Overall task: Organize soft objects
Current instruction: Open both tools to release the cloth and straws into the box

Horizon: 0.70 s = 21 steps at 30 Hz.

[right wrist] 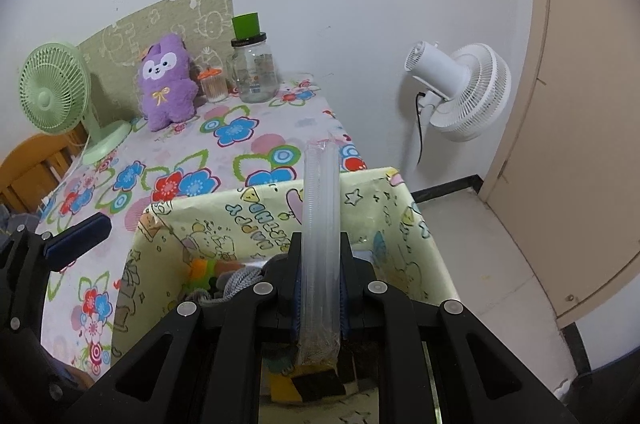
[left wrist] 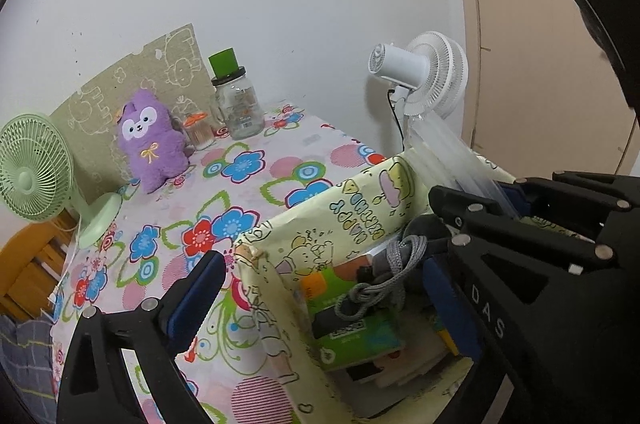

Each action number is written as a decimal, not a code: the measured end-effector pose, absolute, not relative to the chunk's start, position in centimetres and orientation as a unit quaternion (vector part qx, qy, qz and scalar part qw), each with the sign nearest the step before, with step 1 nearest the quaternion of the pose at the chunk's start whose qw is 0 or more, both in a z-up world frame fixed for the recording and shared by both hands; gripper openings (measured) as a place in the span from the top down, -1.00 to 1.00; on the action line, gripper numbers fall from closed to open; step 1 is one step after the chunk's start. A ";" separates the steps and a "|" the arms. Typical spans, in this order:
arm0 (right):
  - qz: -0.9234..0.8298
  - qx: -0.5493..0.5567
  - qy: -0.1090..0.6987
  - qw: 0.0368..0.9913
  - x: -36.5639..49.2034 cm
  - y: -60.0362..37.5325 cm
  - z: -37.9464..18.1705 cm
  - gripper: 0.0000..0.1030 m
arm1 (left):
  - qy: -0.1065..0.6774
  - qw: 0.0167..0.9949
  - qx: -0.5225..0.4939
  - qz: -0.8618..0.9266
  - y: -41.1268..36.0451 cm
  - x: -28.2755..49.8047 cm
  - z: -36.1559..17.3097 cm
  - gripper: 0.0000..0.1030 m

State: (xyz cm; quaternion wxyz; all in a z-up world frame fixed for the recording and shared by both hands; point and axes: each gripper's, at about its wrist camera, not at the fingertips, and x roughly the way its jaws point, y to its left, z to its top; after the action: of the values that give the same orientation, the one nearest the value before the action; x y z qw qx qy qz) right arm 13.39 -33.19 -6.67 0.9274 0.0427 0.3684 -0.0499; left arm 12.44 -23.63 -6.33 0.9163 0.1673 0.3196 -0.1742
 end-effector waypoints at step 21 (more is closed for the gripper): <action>-0.068 0.023 0.349 0.934 13.1 -31.0 -6.0 -0.78 | 0.331 0.919 0.141 -0.159 -20.7 13.2 -6.4 -0.98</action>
State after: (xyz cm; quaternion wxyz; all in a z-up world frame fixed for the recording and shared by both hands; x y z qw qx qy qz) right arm 13.05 -30.96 -5.98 0.9344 0.0233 0.3488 -0.0685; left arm 13.20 -20.66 -6.43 0.9194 0.1410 0.3307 -0.1594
